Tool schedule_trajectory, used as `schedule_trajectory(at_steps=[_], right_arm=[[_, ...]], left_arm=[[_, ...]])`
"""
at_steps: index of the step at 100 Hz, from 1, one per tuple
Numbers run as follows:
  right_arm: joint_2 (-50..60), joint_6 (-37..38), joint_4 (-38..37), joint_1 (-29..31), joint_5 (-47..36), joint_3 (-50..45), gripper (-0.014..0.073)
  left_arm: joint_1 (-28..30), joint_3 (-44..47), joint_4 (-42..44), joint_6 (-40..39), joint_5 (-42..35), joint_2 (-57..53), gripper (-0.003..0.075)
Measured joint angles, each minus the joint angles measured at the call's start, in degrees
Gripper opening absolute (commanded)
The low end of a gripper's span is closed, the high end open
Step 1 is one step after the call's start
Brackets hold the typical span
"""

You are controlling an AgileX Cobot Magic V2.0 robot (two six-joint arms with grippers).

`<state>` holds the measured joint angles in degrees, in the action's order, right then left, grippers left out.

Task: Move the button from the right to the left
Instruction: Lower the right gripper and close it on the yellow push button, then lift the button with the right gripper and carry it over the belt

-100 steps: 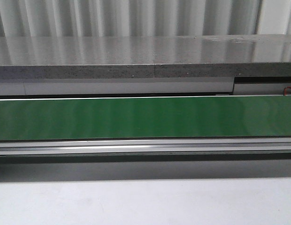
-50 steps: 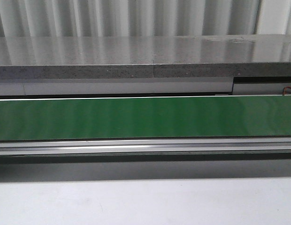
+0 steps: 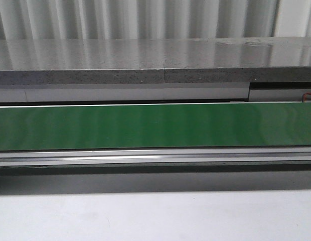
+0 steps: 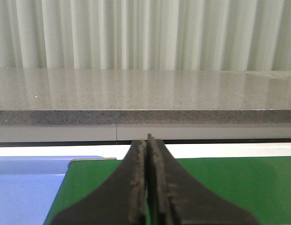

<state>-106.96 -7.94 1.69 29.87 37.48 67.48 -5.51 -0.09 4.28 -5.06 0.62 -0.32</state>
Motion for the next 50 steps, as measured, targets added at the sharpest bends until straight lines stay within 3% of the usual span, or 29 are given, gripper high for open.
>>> schedule_trajectory(at_steps=[11,23,30,37,50], right_arm=[[-1.66,0.0,0.0,0.61,-0.22,0.0,0.0538],[-2.34,0.0,0.56,1.28,-0.55,0.04,0.0237],[-2.34,0.0,1.39,1.76,-0.55,0.13,0.0112],[-2.34,0.0,1.96,1.89,-0.69,0.13,0.0066],[-2.34,0.0,3.24,2.17,-0.69,0.13,0.0071]], left_arm=[[0.0,0.0,0.0,0.0,0.0,0.0,-0.002],[0.0,0.0,0.0,0.0,0.0,0.0,-0.002],[0.0,0.0,0.0,0.0,0.0,0.0,-0.002],[0.0,0.0,0.0,0.0,0.0,0.0,-0.002],[0.0,0.0,0.0,0.0,0.0,0.0,-0.002]])
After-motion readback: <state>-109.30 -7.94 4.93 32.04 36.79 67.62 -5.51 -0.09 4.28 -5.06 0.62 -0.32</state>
